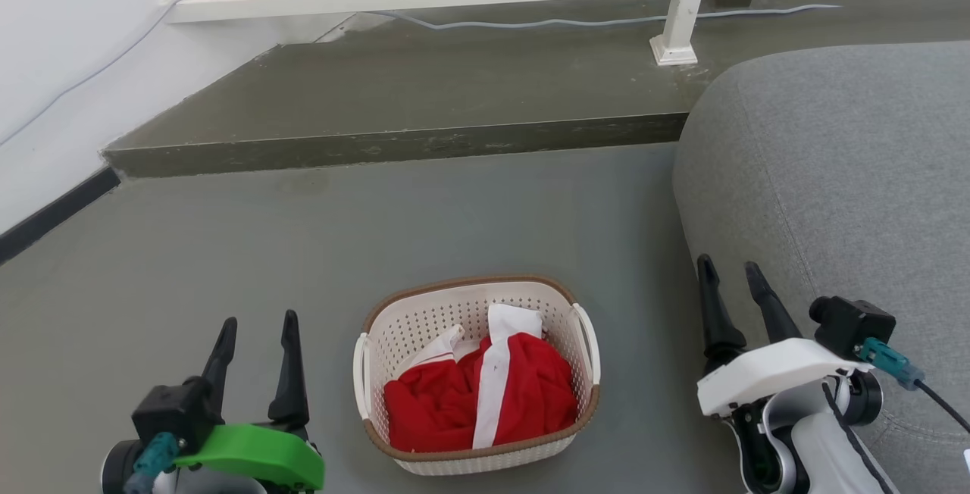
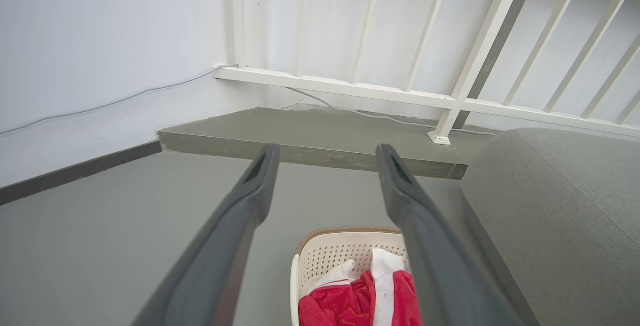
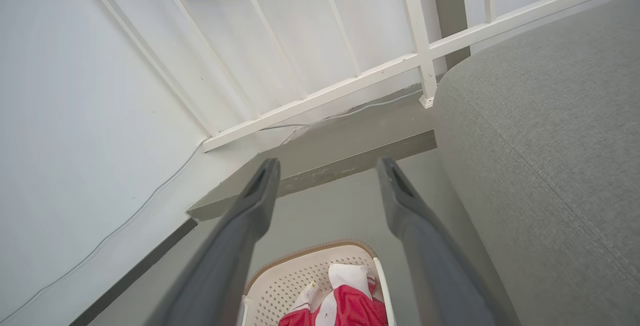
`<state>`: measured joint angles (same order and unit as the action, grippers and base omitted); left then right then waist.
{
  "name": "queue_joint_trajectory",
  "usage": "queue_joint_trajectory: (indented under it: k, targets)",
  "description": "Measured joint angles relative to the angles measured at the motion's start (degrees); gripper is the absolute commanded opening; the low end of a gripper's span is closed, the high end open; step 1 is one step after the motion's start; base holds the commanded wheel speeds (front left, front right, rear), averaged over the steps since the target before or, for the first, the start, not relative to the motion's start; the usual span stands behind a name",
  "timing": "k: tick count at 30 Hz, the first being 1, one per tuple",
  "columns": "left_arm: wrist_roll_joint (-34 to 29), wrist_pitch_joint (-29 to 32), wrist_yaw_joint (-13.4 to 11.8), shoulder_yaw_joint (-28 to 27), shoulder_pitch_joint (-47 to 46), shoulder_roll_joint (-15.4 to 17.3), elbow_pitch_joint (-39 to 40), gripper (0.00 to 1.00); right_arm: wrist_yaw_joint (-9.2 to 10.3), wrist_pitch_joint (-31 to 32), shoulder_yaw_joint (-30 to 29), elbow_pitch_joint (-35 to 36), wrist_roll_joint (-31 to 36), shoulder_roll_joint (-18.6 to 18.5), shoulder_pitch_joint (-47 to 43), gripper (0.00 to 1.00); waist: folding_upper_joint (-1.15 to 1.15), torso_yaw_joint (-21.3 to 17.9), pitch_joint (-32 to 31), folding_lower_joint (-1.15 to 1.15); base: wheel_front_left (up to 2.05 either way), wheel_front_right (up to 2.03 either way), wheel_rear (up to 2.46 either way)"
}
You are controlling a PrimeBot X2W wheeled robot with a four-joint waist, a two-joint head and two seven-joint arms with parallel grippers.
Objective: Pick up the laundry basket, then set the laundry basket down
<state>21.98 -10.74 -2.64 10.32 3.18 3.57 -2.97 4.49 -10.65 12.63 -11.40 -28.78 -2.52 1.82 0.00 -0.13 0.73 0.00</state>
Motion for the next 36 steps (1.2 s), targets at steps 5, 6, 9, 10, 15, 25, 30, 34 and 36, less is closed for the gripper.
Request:
queue_joint_trajectory:
  k: [5,6,9,10,15,25,30,34,36]
  targets:
    - [-3.42,-0.79,-0.69,0.85,0.68,-0.01,0.57,1.0,0.43,-0.91,0.98,0.53,3.48,0.0,-0.02,1.0,0.0,-0.01,-0.08,0.0,0.0,0.0,0.0]
    - [-4.19,-0.99,-0.89,0.93,0.74,0.0,0.75,1.0,0.77,-0.92,1.14,0.65,4.36,0.0,-0.02,1.0,0.0,-0.01,-0.08,0.0,0.0,0.0,0.0]
    - [-6.69,-1.52,-1.2,1.21,0.87,0.0,1.36,1.0,1.18,-1.45,1.67,0.99,6.17,-0.01,-0.03,1.0,0.0,0.01,-0.09,0.0,0.0,0.0,0.0]
    - [-7.95,-1.89,-1.43,1.41,0.94,0.0,1.66,1.0,1.3,-1.69,2.08,1.18,7.8,-0.02,-0.04,1.0,0.0,0.02,-0.09,0.0,0.0,0.0,0.0]
    - [-11.4,-2.56,-1.99,2.18,1.09,0.0,2.2,1.0,1.88,-2.61,2.8,1.76,11.26,-0.02,-0.05,1.0,0.0,0.04,-0.03,0.0,0.0,0.0,0.0]
    - [-15.44,-3.53,-2.43,2.9,1.63,0.0,3.03,1.0,2.65,-3.68,3.85,2.14,14.97,-0.04,-0.07,1.0,0.0,0.04,0.25,0.0,0.0,0.0,0.0]
    - [-15.03,-3.53,-2.43,2.89,1.63,-0.02,2.97,1.0,2.66,-3.68,4.07,2.34,14.86,-0.04,-0.07,1.0,0.0,0.03,0.41,0.0,0.0,0.0,0.0]
    - [-14.81,-3.52,-2.43,2.87,1.63,-0.05,2.89,1.0,2.66,-3.68,4.14,2.41,14.75,-0.04,-0.07,1.0,0.0,0.03,0.51,0.0,0.0,0.0,0.0]
    - [-14.68,-3.53,-2.43,2.86,1.63,-0.08,2.85,1.0,2.67,-3.68,4.17,2.43,14.7,-0.04,-0.07,1.0,0.0,0.04,0.54,0.0,0.0,0.0,0.0]
